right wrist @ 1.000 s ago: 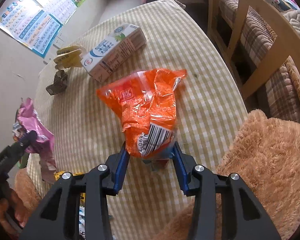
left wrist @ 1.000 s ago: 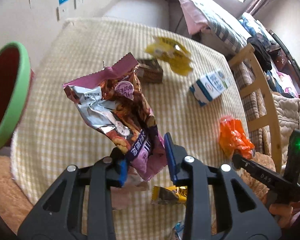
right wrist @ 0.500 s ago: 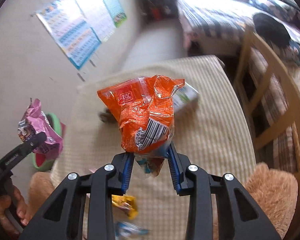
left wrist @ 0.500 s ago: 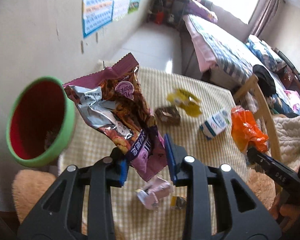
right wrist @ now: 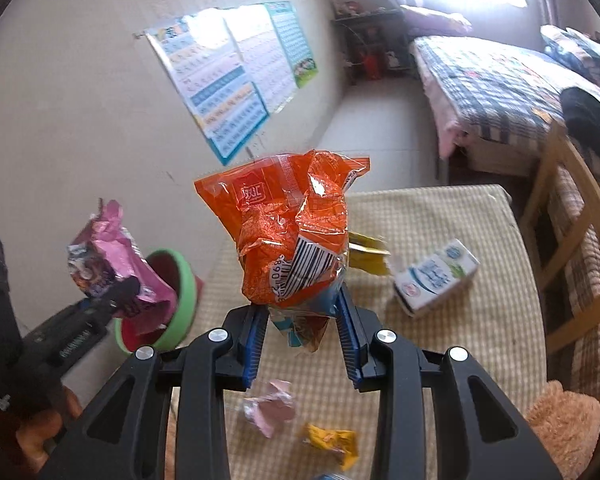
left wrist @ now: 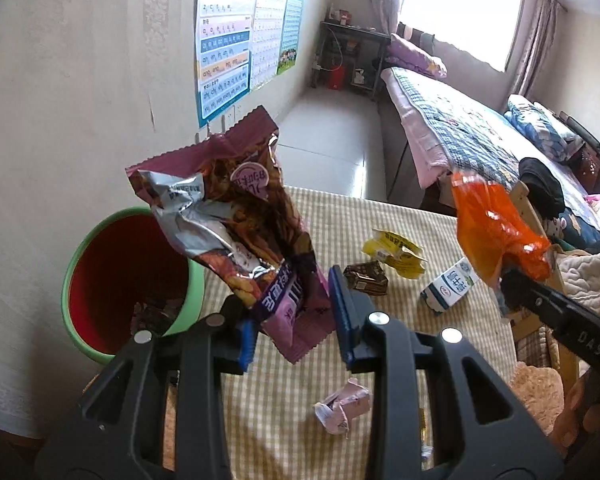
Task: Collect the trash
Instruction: 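Carry the pink bag in the left gripper while the right gripper lifts the orange bag toward the bin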
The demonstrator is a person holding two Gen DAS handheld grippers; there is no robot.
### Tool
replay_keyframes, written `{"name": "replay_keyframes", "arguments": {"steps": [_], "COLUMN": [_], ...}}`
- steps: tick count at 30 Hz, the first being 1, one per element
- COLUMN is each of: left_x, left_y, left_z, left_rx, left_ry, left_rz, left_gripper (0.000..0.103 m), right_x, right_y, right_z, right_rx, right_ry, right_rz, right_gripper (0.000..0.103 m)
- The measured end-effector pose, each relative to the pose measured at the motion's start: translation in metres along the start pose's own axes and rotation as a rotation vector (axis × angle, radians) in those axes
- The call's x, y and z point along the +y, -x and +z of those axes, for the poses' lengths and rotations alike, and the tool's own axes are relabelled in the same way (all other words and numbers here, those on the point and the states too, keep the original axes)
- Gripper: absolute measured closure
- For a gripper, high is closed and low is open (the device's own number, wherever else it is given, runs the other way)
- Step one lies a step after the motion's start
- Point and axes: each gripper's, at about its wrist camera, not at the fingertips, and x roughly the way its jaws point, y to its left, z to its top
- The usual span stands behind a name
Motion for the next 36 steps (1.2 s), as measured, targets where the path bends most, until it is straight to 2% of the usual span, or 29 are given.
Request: {"name": "replay_keyframes", "arguments": {"steps": [9,22,36], "left_x": [0.006,0.017,0.044], "left_y": [0.009,0.013,0.010], "left_z": [-0.005,-0.007,-0.007], "left_rx": [-0.027,-0.039,-0.039], "left_ry": [-0.019,-0.003,0.045], "left_rz": [0.062,0.099,0.138], "left_gripper": [0.072,0.072,0.072], "right_x": [0.031,0.051,0.077], "right_y": [-0.004,-0.013,-0.029], "right_z": [0.003,0.001,-0.002], "right_rx": [0.003,0.031,0.068], "right_ry": [0.073,0.110,0.171], "right_rz": [0.044,0.077,0.103], "right_gripper": [0.070,0.070,0.070]}}
